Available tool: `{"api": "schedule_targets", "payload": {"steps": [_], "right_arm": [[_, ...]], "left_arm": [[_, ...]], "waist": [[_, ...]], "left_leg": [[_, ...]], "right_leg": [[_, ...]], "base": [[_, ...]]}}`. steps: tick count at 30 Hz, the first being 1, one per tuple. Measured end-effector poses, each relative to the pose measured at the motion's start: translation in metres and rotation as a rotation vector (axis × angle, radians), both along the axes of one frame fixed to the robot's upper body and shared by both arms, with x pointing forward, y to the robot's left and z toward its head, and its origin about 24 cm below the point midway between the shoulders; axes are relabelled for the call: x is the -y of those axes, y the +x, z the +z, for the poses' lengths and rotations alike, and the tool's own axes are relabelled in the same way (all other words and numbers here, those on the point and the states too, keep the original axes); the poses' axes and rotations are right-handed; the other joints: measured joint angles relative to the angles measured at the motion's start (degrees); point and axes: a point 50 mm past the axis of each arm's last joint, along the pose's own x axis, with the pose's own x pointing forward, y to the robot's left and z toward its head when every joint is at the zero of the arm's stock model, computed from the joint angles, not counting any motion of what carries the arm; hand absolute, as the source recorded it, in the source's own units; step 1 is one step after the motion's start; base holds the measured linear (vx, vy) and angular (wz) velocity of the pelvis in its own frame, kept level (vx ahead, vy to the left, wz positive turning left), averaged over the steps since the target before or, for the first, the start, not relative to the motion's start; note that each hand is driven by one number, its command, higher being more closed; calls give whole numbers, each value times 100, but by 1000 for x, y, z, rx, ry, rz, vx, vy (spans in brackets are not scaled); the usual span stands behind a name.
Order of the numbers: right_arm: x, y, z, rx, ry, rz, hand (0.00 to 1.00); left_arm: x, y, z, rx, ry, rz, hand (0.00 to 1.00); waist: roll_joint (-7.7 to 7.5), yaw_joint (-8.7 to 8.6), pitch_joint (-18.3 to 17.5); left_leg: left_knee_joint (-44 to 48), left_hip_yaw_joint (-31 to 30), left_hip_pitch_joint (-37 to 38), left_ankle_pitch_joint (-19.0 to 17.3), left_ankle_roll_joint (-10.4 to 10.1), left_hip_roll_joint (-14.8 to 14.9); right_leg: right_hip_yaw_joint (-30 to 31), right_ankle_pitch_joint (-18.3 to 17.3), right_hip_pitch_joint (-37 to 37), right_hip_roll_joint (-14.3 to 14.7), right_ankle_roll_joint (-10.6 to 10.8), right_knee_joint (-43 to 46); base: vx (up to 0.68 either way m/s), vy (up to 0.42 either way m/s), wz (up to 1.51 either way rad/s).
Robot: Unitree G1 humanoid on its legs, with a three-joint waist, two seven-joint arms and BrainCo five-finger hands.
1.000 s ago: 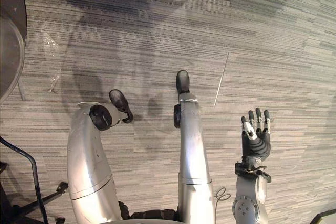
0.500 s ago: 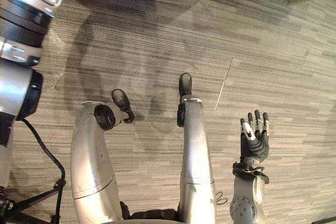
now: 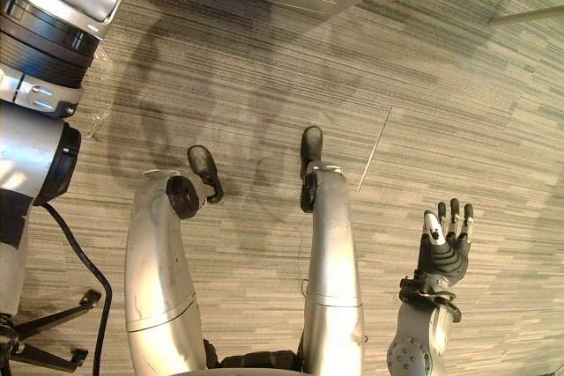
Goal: Pick up the laundry basket with both hands and put the clothes into the washing machine.
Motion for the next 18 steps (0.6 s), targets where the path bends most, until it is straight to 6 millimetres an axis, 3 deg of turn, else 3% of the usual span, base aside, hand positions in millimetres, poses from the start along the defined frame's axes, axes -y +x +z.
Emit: {"api": "schedule_targets", "payload": {"steps": [4, 7, 9, 15, 18], "right_arm": [[-1, -1, -2, -8, 4, 4, 0], [-6, -2, -5, -26, 13, 17, 0], [-14, 1, -5, -38, 6, 53, 0], [-23, 3, -7, -57, 5, 84, 0], [-23, 3, -7, -68, -3, 79, 0]], "left_arm": [[-22, 14, -20, -91, -174, -106, 0], [-35, 31, -53, -202, -316, -192, 0], [-47, 46, -85, -310, -463, -255, 0], [-55, 76, -152, -550, -726, -321, 0], [-57, 82, -170, -613, -794, -327, 0]], "waist": [[0, 32, 0], [-2, 93, -2], [-5, 121, -4], [-9, 93, -8], [-13, 105, -10]], "left_leg": [[4, -96, 9, 39, -72, -21], [17, -205, 8, 85, -153, -90], [51, -255, 11, 101, -186, -98], [41, -405, 13, 170, -308, -178], [29, -466, 11, 202, -367, -196]], "right_leg": [[-70, -85, 0, -22, -81, 140], [-141, -209, 2, -107, -153, 307], [-161, -275, 5, -118, -200, 426], [-294, -373, 6, -211, -341, 599], [-336, -416, 6, -218, -384, 665]], "base": [[-55, -27, 15], [-59, -36, 28], [-53, -35, 18], [-43, -29, 13], [-29, -40, 13]]}}
